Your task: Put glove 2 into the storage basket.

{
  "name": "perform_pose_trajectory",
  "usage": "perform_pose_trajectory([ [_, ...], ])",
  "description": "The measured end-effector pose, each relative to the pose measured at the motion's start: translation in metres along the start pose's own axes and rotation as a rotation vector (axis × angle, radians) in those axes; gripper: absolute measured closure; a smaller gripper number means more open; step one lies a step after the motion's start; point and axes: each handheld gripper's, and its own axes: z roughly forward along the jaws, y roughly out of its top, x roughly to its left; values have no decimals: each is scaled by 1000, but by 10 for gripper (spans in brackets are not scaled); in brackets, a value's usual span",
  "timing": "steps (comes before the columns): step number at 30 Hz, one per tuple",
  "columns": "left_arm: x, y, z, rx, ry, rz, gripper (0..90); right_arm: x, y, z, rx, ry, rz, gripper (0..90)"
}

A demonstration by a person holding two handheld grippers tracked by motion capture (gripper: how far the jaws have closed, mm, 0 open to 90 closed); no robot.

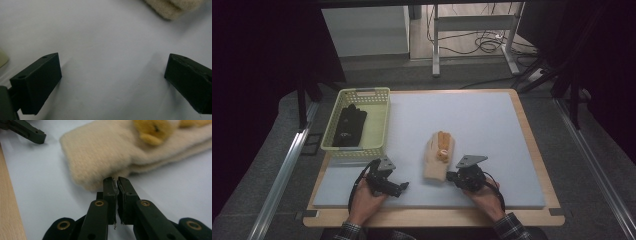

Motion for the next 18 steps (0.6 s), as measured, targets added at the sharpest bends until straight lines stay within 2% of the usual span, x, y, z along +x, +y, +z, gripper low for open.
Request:
perform_pose_trajectory([
  [9, 0, 0, 0, 5, -2, -1, 12, 17, 19, 28, -9, 48, -29, 831],
  [11, 0, 2, -2, 22, -13, -5, 11, 20, 25, 34, -6, 60, -36, 795],
  [12, 0, 6, -4, 33, -26, -21, 10, 21, 27, 34, -1, 62, -39, 771],
  [14, -4, 18, -11, 9, -49, -37, 10, 18, 28, 28, -8, 30, -43, 697],
  [16, -11, 38, -12, 10, -60, -21, 9, 9, 24, 16, -12, -29, -29, 604],
  [18, -21, 63, -5, 13, -55, 0, 0, -5, 17, 2, -15, -81, -3, 521],
])
